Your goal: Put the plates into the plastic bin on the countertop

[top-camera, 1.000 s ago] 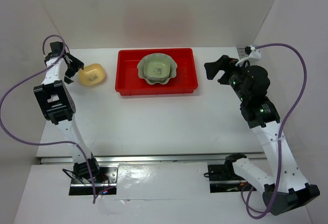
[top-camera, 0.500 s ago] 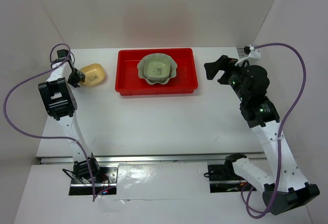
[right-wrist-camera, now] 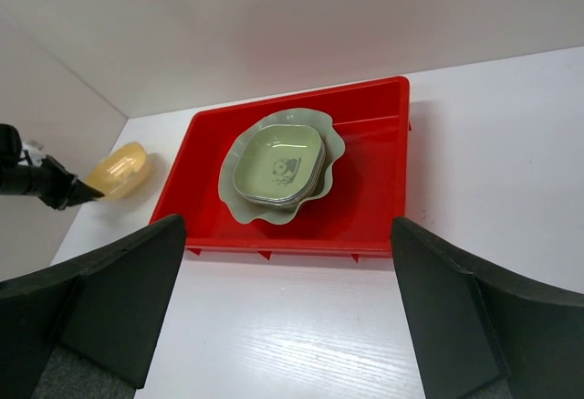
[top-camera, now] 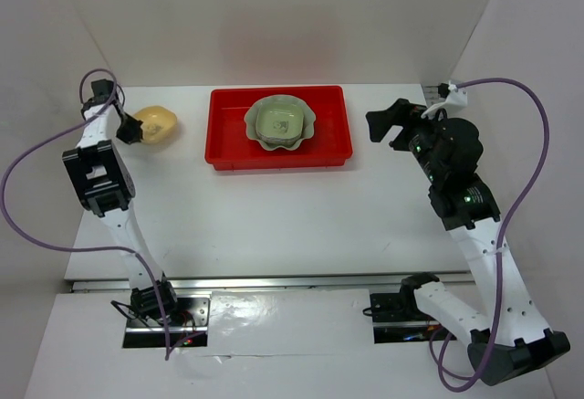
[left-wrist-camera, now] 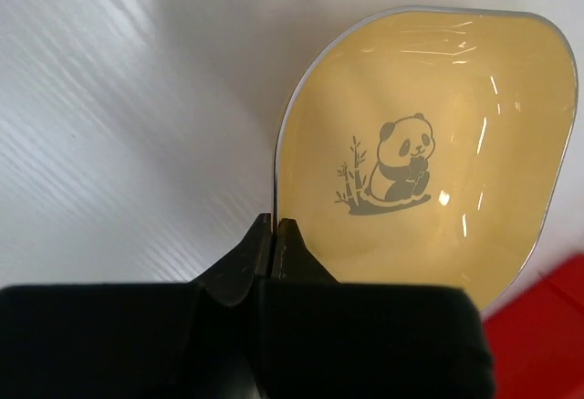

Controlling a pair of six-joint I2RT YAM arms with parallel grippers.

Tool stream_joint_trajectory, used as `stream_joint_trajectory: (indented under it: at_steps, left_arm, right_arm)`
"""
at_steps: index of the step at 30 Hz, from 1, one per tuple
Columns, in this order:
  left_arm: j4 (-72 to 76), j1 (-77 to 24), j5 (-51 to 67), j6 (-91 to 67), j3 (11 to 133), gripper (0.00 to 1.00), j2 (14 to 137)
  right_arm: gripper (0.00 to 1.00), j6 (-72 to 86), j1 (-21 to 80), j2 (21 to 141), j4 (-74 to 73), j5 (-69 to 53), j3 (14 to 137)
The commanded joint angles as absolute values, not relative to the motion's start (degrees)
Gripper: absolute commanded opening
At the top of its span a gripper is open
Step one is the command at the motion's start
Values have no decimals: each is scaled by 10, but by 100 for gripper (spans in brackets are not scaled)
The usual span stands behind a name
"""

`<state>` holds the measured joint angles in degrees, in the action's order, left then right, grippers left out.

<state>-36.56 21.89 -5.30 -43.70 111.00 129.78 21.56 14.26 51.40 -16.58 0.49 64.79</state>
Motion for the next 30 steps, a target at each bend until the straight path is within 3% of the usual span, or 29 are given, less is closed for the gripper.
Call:
stream_joint_trajectory:
  at_steps: [1, 6, 10, 15, 19, 30]
  left_arm:
    - [-334, 193, 12, -419, 1129, 0, 1177]
    - [-259, 142, 104, -402, 1097, 0, 1065]
    - [-238, 67, 142, -324, 1120, 0, 1075]
    - [-260, -90, 35, -253, 1155, 0, 1103]
    - [-279, -149, -8, -230, 1188, 0, 1151]
    - [-310, -179, -31, -225, 1277, 0, 1274]
  right_arm:
    - [100, 208, 146, 504, -156, 6, 657]
    - [100, 220, 151, 499, -149, 11, 652]
    - [100, 225, 151, 499, -144, 6, 646]
    - [100, 235, 151, 499, -144, -5, 646]
    - [100, 236, 151, 494, -144, 0, 646]
    - [100, 236, 151, 477, -162, -4, 646]
